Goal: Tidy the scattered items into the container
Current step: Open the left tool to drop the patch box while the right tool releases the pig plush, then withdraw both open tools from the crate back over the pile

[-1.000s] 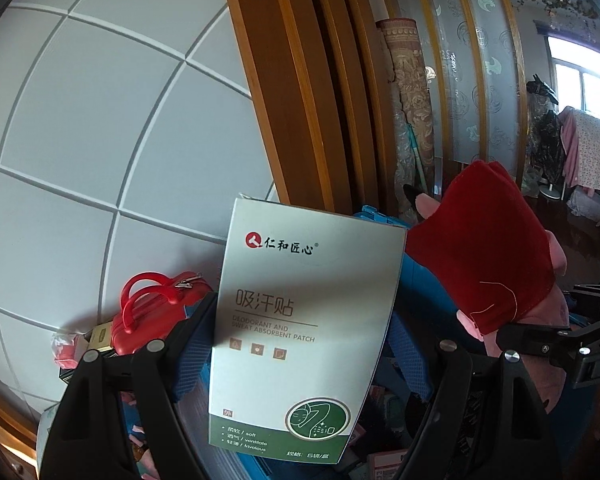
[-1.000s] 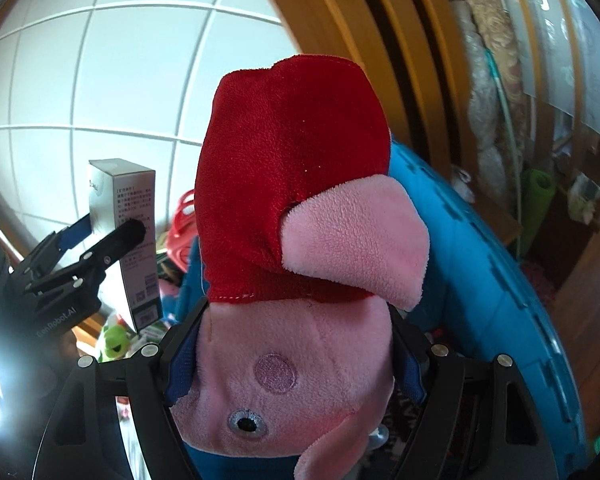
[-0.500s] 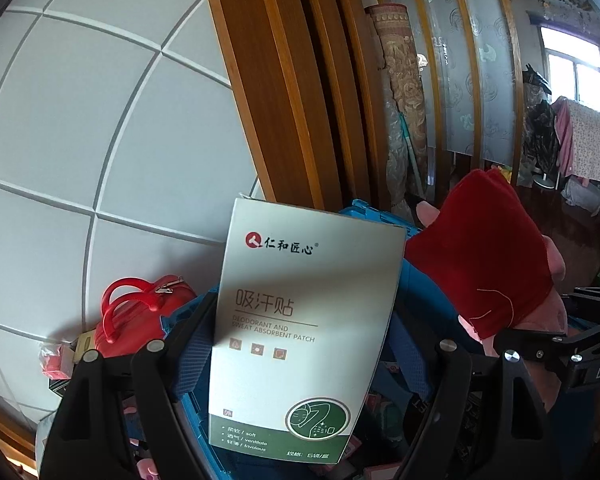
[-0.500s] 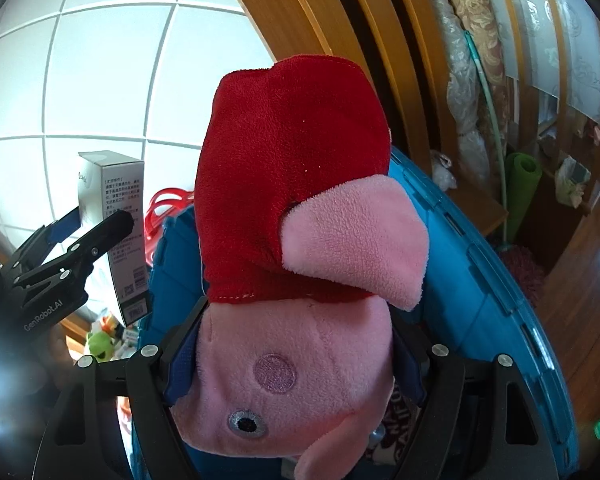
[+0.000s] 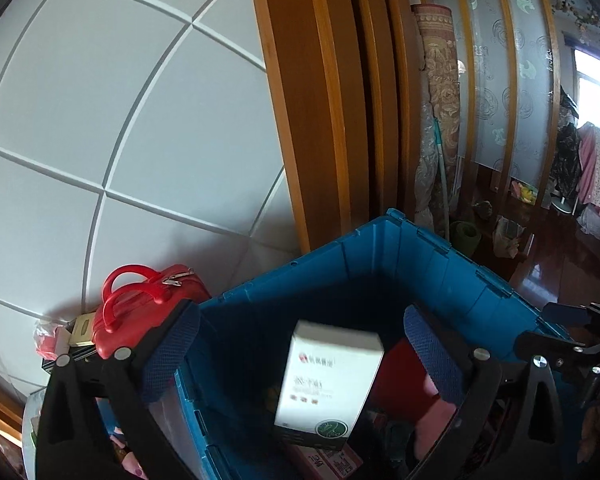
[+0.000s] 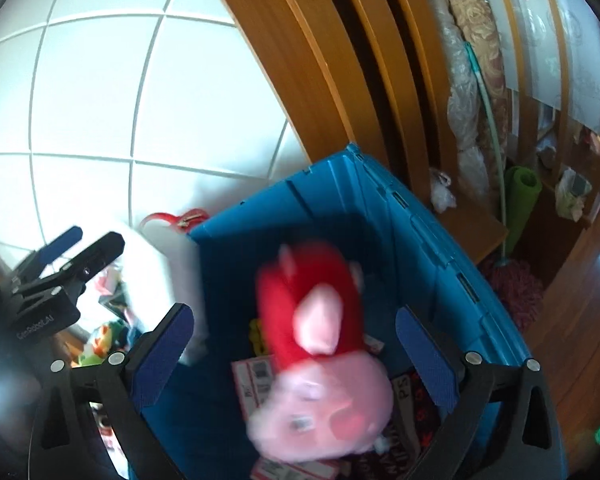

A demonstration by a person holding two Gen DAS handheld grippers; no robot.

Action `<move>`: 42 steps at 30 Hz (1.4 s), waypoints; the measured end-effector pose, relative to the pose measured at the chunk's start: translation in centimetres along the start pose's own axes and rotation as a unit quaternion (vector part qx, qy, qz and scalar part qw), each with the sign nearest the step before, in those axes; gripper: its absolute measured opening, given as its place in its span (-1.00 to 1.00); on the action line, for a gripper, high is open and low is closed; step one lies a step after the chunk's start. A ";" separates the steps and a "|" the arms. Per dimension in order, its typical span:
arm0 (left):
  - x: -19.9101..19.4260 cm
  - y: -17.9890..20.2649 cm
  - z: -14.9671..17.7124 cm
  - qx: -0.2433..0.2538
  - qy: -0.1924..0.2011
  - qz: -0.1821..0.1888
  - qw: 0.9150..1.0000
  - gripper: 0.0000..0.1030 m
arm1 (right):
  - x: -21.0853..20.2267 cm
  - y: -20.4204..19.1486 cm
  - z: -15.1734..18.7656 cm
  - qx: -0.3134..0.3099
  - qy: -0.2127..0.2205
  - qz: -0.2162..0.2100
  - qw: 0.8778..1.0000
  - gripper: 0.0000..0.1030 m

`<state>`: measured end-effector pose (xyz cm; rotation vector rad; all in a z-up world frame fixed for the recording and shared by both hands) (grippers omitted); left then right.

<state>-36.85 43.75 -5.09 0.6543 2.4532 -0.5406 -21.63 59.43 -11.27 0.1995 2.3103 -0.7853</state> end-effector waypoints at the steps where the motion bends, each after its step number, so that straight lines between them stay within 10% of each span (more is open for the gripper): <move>1: 0.2 -0.3 0.3 -0.001 -0.004 -0.003 1.000 1.00 | 0.1 0.0 0.0 0.000 -0.001 0.000 1.000 0.99; 21: -3.3 -6.0 6.5 -0.043 -0.027 -0.044 0.998 1.00 | -1.7 -4.1 2.9 -0.025 -0.011 -0.030 0.999 0.99; 42: -16.1 -22.7 27.6 -0.148 -0.095 -0.155 0.972 1.00 | -1.0 -22.1 13.1 -0.124 -0.057 -0.114 0.984 0.99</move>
Point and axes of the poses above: each gripper's, at about its wrist camera, not at the fingertips, and x roughly the way its jaws point, y to its right, z to its underside, the point moved 7 cm from there along x, roughly the way its jaws point, and after that the axes turned 7 degrees about x, right-handed, at the moved point
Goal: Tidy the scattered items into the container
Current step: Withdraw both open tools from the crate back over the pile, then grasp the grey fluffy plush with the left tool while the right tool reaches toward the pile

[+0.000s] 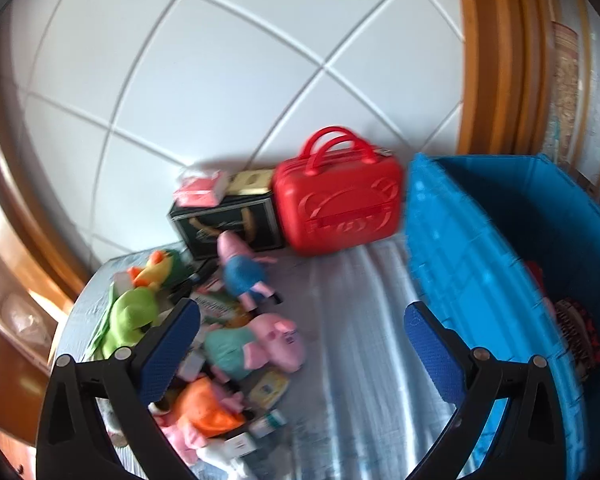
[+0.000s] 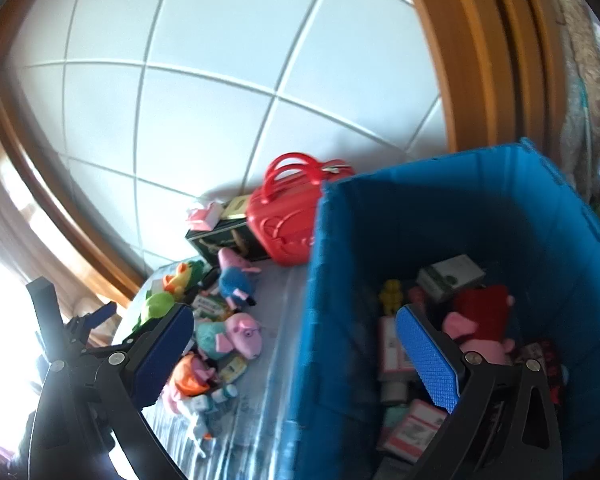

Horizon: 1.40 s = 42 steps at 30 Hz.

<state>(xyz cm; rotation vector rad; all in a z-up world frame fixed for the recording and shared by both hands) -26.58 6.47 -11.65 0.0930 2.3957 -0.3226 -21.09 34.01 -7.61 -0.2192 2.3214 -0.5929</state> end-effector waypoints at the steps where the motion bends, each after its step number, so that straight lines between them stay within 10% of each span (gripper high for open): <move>1: -0.1 -1.6 0.8 -0.008 -0.003 -0.005 1.000 1.00 | 0.5 -1.0 0.3 -0.004 -0.004 -0.002 1.000 0.99; 21: 3.3 -26.7 19.4 -0.127 -0.103 -0.073 0.984 1.00 | 12.9 -17.9 12.4 -0.068 -0.093 -0.008 0.993 0.99; 42: 16.9 -33.4 28.2 -0.156 -0.166 -0.012 0.974 0.85 | 24.5 -19.4 27.7 -0.053 -0.206 0.027 0.977 0.99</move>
Point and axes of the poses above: each gripper's, at about its wrist camera, not at the fingertips, and x roughly the way its jaws point, y to its right, z to its underside, the point moved 7 cm from there along x, roughly the way its jaws point, and after that the axes turned 7 degrees about x, right-handed, at the moved point
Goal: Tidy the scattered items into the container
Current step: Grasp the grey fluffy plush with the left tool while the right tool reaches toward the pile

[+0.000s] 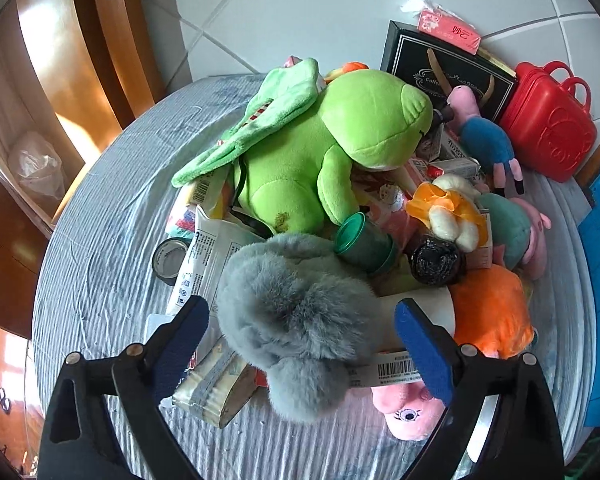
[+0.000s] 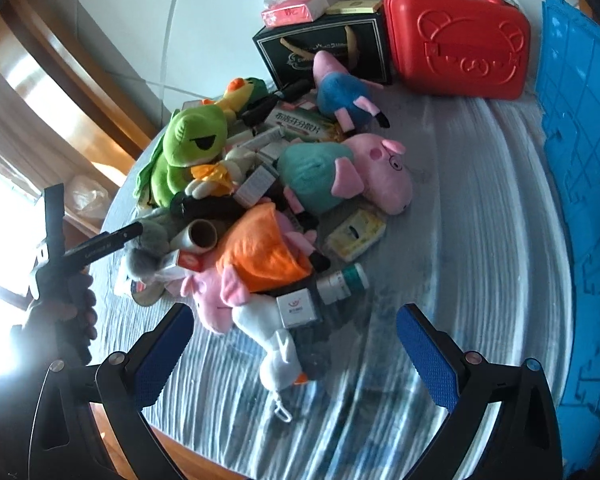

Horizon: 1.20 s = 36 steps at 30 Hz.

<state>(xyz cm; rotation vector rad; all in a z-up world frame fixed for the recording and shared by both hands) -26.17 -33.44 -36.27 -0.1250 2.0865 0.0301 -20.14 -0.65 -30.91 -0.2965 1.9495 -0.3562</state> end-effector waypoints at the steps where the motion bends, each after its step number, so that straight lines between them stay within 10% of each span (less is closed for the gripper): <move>1: 0.5 -0.1 0.1 -0.001 -0.003 0.002 1.000 0.85 | 0.4 0.0 0.2 0.001 -0.003 0.001 1.000 0.99; 24: 6.3 -3.5 0.6 -0.022 -0.030 -0.060 0.998 -0.66 | 17.1 -2.2 8.2 -0.069 -0.122 0.029 0.990 0.99; 33: 6.7 -3.6 0.9 -0.026 -0.022 -0.036 0.999 -0.71 | 18.5 -3.4 9.2 -0.093 -0.112 0.035 0.989 0.99; 36: 7.2 -3.5 1.1 -0.019 -0.027 -0.038 0.999 -0.45 | 18.6 -3.3 9.4 -0.093 -0.111 0.036 0.989 0.99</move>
Point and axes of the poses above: each gripper's, at about its wrist camera, not at the fingertips, and x roughly the way its jaws point, y to its right, z to its underside, the point moved 7 cm from there along x, roughly the way its jaws point, and after that the axes turned 7 degrees about x, right-handed, at the moved point
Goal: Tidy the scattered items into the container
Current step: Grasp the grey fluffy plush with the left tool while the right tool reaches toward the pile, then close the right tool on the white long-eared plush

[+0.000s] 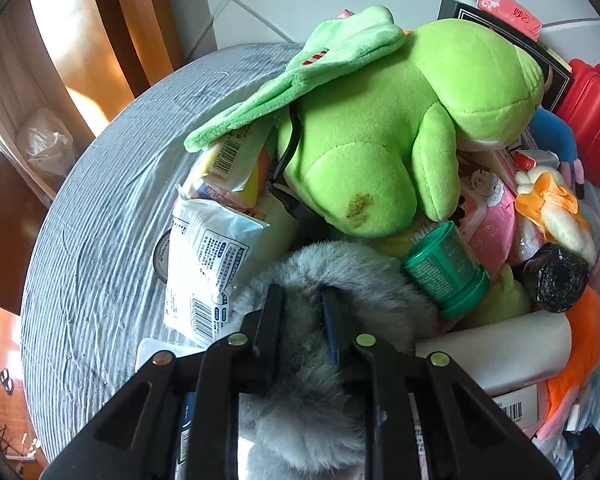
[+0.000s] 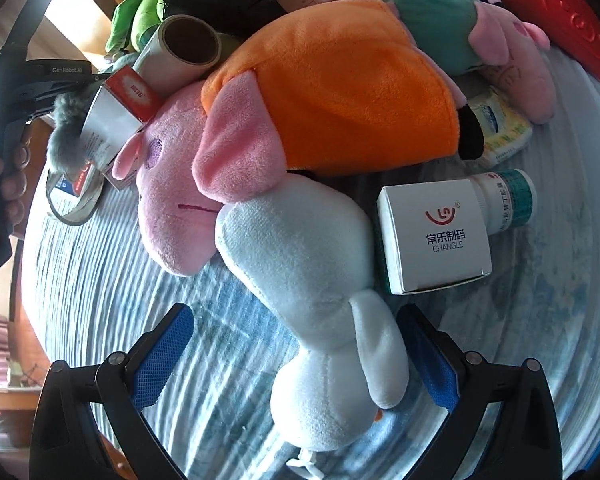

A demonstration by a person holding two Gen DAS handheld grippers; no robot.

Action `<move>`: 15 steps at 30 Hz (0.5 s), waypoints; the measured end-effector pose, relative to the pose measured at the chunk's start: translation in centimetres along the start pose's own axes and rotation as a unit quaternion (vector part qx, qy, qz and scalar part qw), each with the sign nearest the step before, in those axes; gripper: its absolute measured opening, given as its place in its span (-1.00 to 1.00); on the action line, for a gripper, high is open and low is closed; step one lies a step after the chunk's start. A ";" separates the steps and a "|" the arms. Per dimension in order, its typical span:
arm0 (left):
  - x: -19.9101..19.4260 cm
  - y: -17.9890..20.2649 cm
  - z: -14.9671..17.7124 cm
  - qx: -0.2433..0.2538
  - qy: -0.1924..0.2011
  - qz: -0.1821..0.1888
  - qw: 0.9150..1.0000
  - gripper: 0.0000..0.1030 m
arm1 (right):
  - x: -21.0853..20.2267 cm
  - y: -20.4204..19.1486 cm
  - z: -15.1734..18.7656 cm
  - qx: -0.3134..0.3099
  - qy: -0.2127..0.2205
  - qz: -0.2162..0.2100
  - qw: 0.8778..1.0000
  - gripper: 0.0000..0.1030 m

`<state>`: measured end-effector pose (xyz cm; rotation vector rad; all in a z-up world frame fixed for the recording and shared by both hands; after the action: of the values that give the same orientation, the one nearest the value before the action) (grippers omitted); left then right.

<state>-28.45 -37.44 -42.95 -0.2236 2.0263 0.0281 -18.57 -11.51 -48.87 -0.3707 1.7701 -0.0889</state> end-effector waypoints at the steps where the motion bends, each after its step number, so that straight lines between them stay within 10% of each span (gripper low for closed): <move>1: 0.2 0.0 0.1 0.002 -0.003 -0.003 1.000 -0.37 | 0.0 0.1 0.1 0.001 0.000 -0.001 1.000 0.99; 6: 2.3 0.1 1.8 -0.001 -0.044 0.013 0.999 0.27 | -0.1 0.5 0.2 0.007 0.000 -0.004 1.000 0.99; 15: 2.2 0.8 2.4 0.021 -0.036 0.016 0.999 -0.14 | -0.2 1.2 0.7 0.008 -0.005 -0.003 1.000 0.99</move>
<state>-27.46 -36.66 -46.03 -0.1629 1.9567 0.0137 -18.14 -10.23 -49.15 -0.3657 1.7583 -0.1053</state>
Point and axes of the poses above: each gripper's, at about its wrist camera, not at the fingertips, and x roughly the way its jaws point, y to its right, z to its underside, the point moved 7 cm from there along x, roughly the way its jaws point, and after that the axes turned 7 degrees about x, right-handed, at the moved point
